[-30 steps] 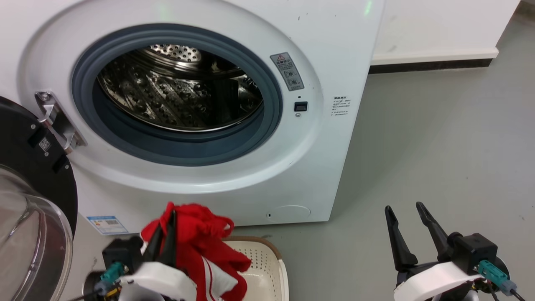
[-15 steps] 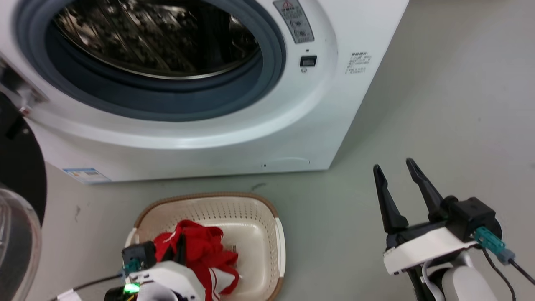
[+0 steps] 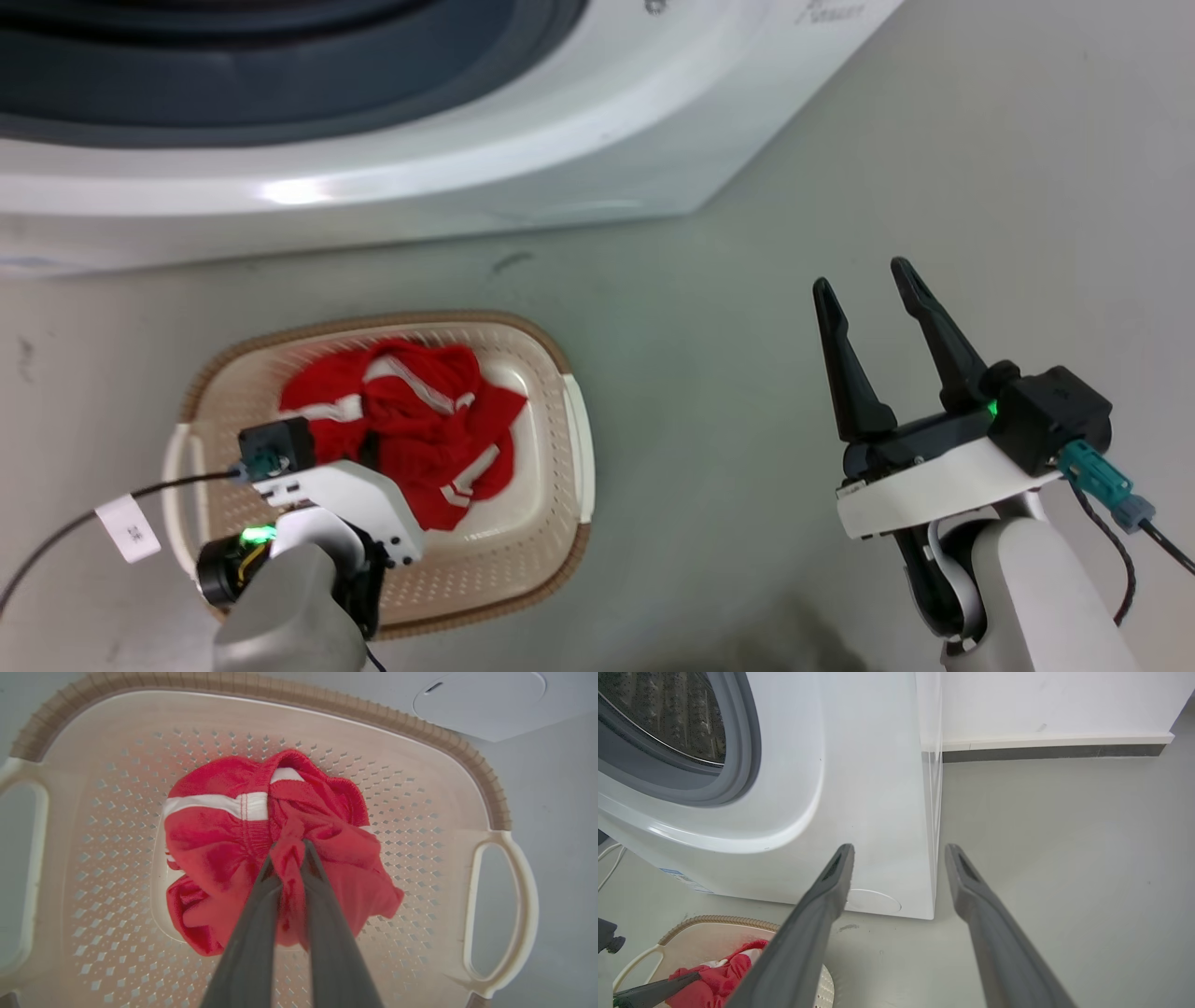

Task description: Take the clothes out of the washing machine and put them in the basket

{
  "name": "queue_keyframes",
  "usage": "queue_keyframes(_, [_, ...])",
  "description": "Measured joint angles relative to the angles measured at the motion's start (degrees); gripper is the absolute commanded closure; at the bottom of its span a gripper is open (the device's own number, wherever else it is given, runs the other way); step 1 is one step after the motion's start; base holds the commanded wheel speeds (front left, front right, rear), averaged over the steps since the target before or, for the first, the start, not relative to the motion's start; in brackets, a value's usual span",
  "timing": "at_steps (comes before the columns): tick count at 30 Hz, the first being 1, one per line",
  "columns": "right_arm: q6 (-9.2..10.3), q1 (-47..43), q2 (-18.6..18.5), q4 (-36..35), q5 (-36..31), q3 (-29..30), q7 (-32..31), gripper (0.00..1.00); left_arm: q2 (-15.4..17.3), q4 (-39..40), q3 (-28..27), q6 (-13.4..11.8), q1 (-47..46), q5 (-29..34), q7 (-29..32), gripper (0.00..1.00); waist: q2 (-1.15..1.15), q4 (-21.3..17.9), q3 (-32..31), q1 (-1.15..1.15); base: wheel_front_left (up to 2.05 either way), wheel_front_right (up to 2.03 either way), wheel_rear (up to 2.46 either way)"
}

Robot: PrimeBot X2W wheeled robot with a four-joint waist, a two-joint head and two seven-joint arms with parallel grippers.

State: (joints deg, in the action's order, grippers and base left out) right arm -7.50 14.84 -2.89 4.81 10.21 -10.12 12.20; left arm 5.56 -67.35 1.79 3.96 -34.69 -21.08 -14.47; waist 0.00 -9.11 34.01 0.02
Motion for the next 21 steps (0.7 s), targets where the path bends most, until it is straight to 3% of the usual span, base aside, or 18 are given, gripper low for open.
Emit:
queue_keyframes(9, [-0.01, 2.47, 0.0, 1.67, 0.92, -0.83, 1.53, 0.0, 2.52, -5.11, 0.08, -0.94, -3.94, -0.31, 0.08, 1.0, 0.0, -3.44, 7.92, 0.0, 0.0, 0.0, 0.0])
queue_keyframes(10, [0.0, 2.49, 0.0, 2.08, 0.93, -0.81, 1.66, 0.0, 2.5, -5.26, 0.12, -0.94, -4.05, -0.31, 0.15, 0.76, 0.0, -3.62, 8.02, 0.0, 0.0, 0.0, 0.0])
queue_keyframes(11, [0.0, 2.51, -0.01, 2.55, 0.94, -0.77, 1.77, 0.0, 2.43, -5.43, 0.1, -0.93, -4.07, -0.45, 0.44, 0.29, 0.0, -3.66, 7.85, 0.0, 0.0, 0.0, 0.0])
queue_keyframes(12, [-0.01, 2.56, 0.01, 2.86, 0.93, -0.73, 1.91, 0.0, 2.29, -5.61, 0.1, -0.93, -4.06, -0.6, 0.63, 0.0, 0.0, -3.65, 7.52, 0.0, 0.0, 0.0, 0.0])
queue_keyframes(21, [-0.01, 1.59, 0.04, 6.37, -0.33, 1.38, 2.42, 0.0, -0.1, -6.09, 1.18, 0.58, 0.5, -1.19, -0.31, 0.0, 0.0, -1.82, -1.32, -0.01, 0.0, 0.0, 0.0])
